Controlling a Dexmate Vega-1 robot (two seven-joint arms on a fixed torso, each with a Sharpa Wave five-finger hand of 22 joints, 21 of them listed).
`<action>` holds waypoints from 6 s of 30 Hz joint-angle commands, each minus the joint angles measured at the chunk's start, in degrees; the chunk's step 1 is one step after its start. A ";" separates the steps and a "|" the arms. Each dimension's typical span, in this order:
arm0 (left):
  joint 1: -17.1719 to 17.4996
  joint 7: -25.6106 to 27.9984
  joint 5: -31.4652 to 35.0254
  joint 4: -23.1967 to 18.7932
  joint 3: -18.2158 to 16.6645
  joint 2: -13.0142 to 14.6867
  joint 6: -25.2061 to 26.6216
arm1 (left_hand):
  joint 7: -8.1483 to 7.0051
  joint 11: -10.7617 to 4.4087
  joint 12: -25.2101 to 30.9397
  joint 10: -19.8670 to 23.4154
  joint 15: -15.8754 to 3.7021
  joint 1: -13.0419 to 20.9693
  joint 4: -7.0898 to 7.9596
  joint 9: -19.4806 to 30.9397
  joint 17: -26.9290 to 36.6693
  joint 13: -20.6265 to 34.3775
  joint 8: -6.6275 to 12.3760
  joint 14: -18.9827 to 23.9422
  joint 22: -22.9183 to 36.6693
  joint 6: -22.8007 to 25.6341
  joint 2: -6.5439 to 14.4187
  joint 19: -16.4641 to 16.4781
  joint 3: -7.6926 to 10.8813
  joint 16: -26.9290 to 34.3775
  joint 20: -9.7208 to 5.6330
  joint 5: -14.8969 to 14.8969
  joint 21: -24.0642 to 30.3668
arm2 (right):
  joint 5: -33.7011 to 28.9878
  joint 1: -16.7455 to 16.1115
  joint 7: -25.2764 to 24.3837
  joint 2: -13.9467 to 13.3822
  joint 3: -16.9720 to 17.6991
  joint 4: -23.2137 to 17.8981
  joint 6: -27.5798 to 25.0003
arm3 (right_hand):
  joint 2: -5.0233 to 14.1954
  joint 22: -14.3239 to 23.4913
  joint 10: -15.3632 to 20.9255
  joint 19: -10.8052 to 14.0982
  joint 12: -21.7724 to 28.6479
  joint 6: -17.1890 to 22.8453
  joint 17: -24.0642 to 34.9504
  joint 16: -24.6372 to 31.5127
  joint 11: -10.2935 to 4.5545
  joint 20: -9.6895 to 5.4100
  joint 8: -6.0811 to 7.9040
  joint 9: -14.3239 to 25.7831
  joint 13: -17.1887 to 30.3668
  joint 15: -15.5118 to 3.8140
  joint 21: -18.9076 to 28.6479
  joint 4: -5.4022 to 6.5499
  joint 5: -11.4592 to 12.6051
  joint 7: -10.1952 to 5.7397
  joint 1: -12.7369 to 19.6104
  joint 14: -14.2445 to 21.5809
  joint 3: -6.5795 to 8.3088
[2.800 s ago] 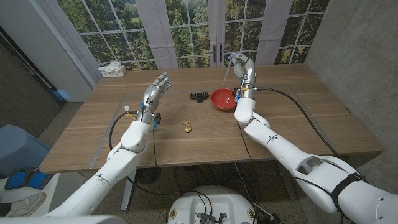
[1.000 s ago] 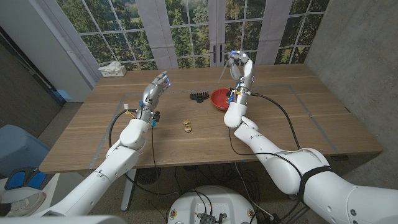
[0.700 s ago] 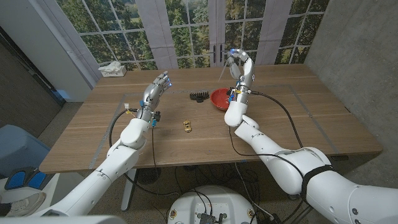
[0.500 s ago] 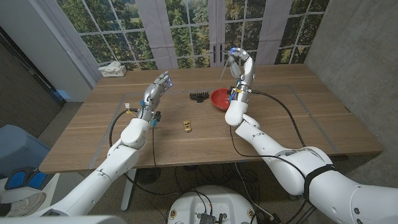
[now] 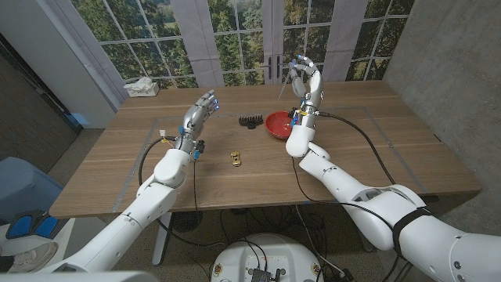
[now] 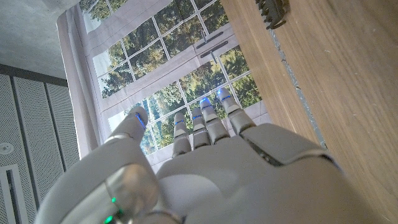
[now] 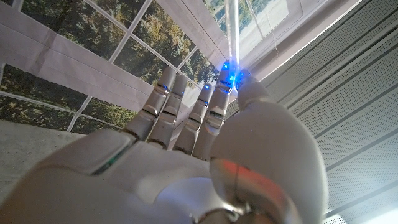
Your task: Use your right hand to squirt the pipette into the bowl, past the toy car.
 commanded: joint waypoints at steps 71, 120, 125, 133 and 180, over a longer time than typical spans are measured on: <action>-2.20 -3.33 -2.43 4.35 -0.47 0.32 -2.06 | 0.46 -0.16 0.30 0.76 0.17 -2.50 -1.00 0.09 0.04 0.15 0.20 2.30 0.06 0.38 0.21 0.65 1.37 0.19 0.76 -0.06 0.64 | -37.05 1.50 0.01 16.14 29.58 10.06 3.41 | 4.26 -0.15 -2.55 -3.48 10.11 -1.44 1.42 -2.42 -0.38 -2.21 6.49 14.08 7.86 -9.20 -0.83 -0.41 8.53 3.73 -2.07 -4.28 -2.75; -1.70 -3.80 -2.52 3.42 -0.14 0.38 -1.75 | 0.46 -0.14 0.22 0.74 0.38 -3.76 -1.65 0.09 0.03 0.15 0.19 2.49 0.04 0.33 -0.06 0.49 2.12 -0.07 0.87 -0.09 0.51 | -17.06 -5.71 0.20 5.29 10.87 -6.73 -6.99 | 0.85 0.06 -3.61 -0.59 2.01 -6.97 2.37 -0.21 0.07 -1.57 -2.42 2.49 0.57 -8.48 0.31 0.52 3.08 1.82 -2.02 -2.30 -0.98; -2.04 -4.17 -2.70 3.99 -0.02 0.21 -1.95 | 0.45 -0.12 0.23 0.77 0.34 -3.90 -1.72 0.09 0.03 0.15 0.19 2.56 0.04 0.32 -0.07 0.50 2.22 -0.08 0.87 -0.09 0.50 | -8.74 -6.30 0.59 0.19 3.52 -11.42 -12.03 | 0.92 0.06 -3.58 -0.61 1.82 -6.94 2.36 -0.17 0.31 -1.42 -2.45 2.33 0.43 -8.46 0.30 0.65 2.91 2.03 -2.36 -2.27 -0.99; -2.47 -4.52 -2.75 4.61 0.05 0.16 -2.20 | 0.45 -0.15 0.23 0.79 0.34 -4.10 -1.84 0.09 0.03 0.15 0.20 2.61 0.03 0.32 -0.08 0.47 2.37 -0.10 0.89 -0.09 0.48 | -0.30 -7.32 2.45 -5.60 -2.72 -18.27 -18.25 | 0.87 0.05 -3.48 -0.55 1.53 -7.07 2.32 -0.19 0.52 -1.04 -2.57 2.06 0.18 -8.44 0.33 0.68 2.62 2.19 -2.76 -2.35 -0.96; 1.20 -2.47 -1.64 -0.08 -0.89 1.44 -1.88 | 0.42 -0.10 0.17 0.70 0.30 -5.19 -2.47 0.09 0.03 0.15 0.20 2.54 0.03 0.28 -0.18 0.50 3.20 -0.27 0.87 -0.10 0.43 | 17.53 -21.64 19.09 -21.88 -0.09 -54.72 -54.72 | 2.71 0.16 -4.55 -1.45 0.29 -8.15 5.22 1.78 2.68 0.41 -3.20 1.17 -0.11 -8.05 0.29 0.05 -0.75 3.41 -2.83 -4.74 -1.27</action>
